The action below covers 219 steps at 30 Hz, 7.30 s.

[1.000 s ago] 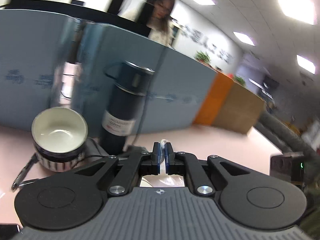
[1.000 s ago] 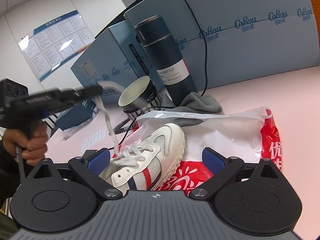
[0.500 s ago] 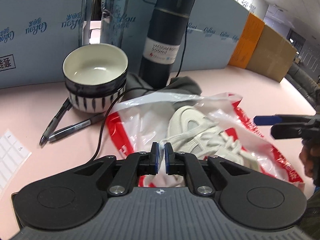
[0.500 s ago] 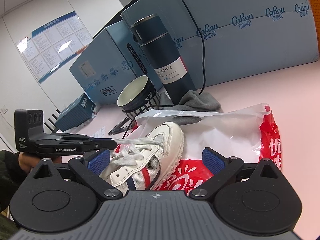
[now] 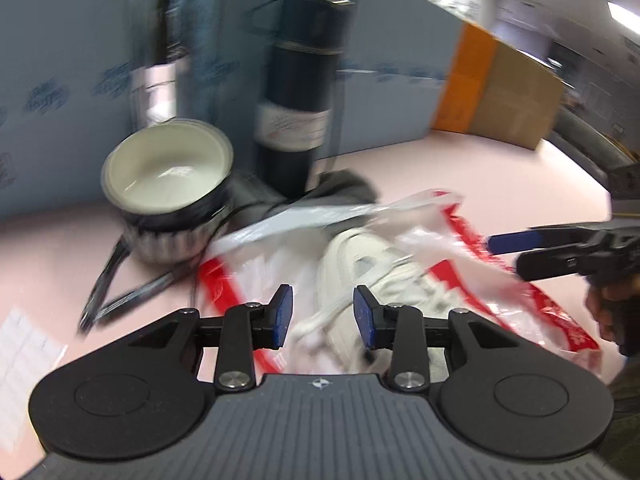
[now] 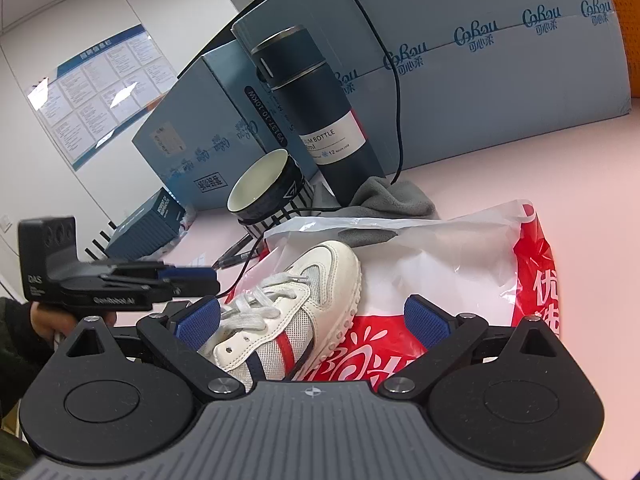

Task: Lace up shoes with both hands

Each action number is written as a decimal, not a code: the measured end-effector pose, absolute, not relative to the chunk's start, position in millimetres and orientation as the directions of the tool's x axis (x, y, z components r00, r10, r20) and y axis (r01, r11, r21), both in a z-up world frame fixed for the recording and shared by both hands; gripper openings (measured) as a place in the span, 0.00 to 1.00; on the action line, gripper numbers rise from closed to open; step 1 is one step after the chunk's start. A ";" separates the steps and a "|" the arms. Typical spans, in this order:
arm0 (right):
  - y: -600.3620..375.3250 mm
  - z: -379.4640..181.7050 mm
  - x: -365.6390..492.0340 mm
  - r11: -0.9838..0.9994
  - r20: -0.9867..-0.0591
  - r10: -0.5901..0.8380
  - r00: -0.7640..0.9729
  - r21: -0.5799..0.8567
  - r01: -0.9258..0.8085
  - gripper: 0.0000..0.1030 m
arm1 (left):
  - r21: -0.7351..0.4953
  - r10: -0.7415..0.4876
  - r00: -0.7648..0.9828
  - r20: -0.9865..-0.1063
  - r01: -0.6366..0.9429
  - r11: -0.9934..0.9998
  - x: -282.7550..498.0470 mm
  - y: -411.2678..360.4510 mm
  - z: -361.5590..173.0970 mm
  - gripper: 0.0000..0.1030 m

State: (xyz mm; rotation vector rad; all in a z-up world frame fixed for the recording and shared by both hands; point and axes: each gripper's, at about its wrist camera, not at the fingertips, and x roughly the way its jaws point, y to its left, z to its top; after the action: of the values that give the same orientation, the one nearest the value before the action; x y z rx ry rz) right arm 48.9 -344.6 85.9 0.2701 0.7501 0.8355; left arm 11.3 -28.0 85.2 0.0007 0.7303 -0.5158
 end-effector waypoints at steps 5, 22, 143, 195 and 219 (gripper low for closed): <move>-345.8 88.2 43.6 0.666 -0.494 0.744 0.450 0.491 -0.562 0.96 | -0.134 -0.520 0.561 -0.644 0.586 0.799 29.9 -54.8 82.4 0.28; -352.3 90.9 -0.8 0.785 -0.530 0.618 0.580 0.447 -0.428 0.96 | -0.084 -0.623 0.452 -0.639 0.764 0.640 50.6 -71.3 66.8 0.02; -330.9 56.3 24.1 0.605 -0.483 0.796 0.365 0.633 -0.483 0.21 | -0.070 -0.533 0.524 -0.664 0.666 0.742 -30.2 -89.2 67.4 0.02; -374.1 -33.0 40.5 0.127 -0.177 0.915 0.362 0.979 0.157 0.18 | -0.076 -0.593 0.551 -0.587 0.692 0.718 -27.9 -91.4 67.9 0.03; -371.2 -20.6 38.9 0.217 -0.219 0.909 0.355 0.975 0.045 0.21 | -0.081 -0.591 0.547 -0.593 0.690 0.719 -17.4 -97.7 63.9 0.03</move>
State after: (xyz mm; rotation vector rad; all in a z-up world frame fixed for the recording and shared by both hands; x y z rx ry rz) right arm 38.9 -371.2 -20.6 1.1998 1.0389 0.7783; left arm -17.4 -97.7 63.9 0.1696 0.6365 -0.7632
